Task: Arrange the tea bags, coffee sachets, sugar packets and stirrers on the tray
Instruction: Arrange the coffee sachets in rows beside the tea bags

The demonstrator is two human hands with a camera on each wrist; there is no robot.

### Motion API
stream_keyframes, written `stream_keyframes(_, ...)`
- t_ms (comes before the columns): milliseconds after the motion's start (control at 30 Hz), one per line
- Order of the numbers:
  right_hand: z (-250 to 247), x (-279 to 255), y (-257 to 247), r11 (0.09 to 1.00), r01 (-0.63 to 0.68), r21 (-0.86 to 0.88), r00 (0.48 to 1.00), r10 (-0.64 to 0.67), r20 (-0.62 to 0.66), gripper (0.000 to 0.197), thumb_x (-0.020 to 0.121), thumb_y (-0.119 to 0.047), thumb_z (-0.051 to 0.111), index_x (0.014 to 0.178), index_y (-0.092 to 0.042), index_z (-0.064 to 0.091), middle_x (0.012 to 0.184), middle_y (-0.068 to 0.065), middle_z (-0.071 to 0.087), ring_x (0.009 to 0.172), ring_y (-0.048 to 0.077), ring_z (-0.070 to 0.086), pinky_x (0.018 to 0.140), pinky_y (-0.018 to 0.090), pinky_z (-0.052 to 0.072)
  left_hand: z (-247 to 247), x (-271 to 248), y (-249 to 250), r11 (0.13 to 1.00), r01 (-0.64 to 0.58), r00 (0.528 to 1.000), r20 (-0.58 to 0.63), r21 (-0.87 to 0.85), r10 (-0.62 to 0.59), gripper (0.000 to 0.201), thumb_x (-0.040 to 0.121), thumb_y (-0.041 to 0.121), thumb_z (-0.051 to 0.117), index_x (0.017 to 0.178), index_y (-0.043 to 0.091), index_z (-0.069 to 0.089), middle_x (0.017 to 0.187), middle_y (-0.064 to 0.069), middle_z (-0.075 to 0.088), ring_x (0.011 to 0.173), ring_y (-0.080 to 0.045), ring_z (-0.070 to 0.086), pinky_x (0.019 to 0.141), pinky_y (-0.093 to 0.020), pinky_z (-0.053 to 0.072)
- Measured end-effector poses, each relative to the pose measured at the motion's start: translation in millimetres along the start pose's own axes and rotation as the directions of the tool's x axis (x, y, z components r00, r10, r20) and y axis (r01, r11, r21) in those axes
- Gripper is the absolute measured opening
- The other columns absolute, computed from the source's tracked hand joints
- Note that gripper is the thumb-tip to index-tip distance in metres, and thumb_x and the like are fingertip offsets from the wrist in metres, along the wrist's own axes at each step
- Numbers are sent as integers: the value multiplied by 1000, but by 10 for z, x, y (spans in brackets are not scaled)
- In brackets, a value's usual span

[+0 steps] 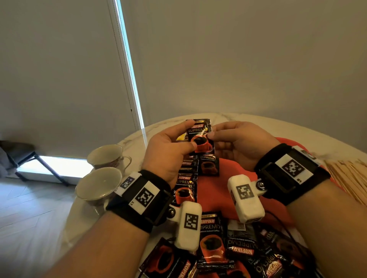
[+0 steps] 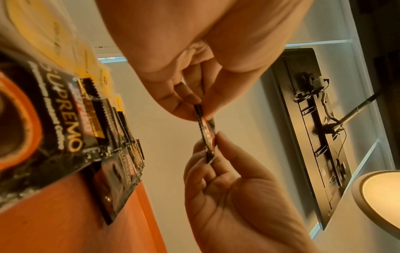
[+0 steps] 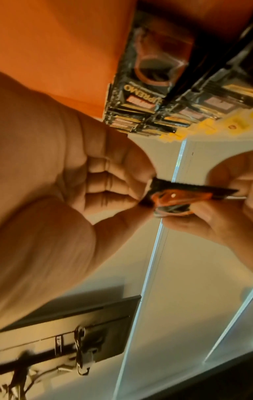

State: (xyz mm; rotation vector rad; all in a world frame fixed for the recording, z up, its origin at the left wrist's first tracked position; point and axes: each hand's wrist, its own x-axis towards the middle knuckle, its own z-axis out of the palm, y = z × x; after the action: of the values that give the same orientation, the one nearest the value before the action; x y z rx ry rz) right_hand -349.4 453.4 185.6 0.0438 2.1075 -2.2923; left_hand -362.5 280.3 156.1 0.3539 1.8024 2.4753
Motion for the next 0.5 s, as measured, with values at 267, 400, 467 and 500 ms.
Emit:
stream_keyframes(267, -186, -39, 132, 986, -133, -101, 972, 110, -209, 10, 87, 5, 69, 87, -5, 68, 65, 5, 66, 51, 12, 60, 55, 27, 53, -14, 44, 23, 999, -9, 995, -104, -32, 6, 52, 88, -9, 68, 131, 20, 65, 129, 0, 66, 111, -19, 69, 85, -34, 56)
stream_keyframes(400, -256, -32, 330, 948, -311, -75, 925, 283, -255, 7, 89, 6, 65, 90, -1, 67, 64, 9, 62, 55, 16, 58, 50, 25, 53, -78, 99, 38, 991, 41, 981, -183, -126, -64, 35, 90, -3, 67, 118, 18, 69, 122, -4, 67, 90, -14, 68, 73, -31, 55)
stream_keyframes(467, -261, -31, 374, 931, -354, -92, 908, 318, -273, 8, 89, 7, 66, 89, -1, 66, 64, 8, 62, 58, 17, 59, 54, 26, 54, -91, 112, 30, 988, 58, 977, -194, -141, -85, 32, 91, -2, 67, 118, 16, 69, 112, -3, 69, 80, -9, 68, 69, -29, 55)
stream_keyframes(500, -258, -29, 381, 927, -361, -103, 906, 323, -275, 8, 88, 8, 67, 89, 0, 66, 65, 9, 63, 59, 17, 59, 56, 28, 54, -90, 112, 27, 988, 62, 976, -198, -143, -90, 31, 92, -1, 67, 117, 16, 69, 108, -3, 70, 78, -9, 67, 68, -29, 55)
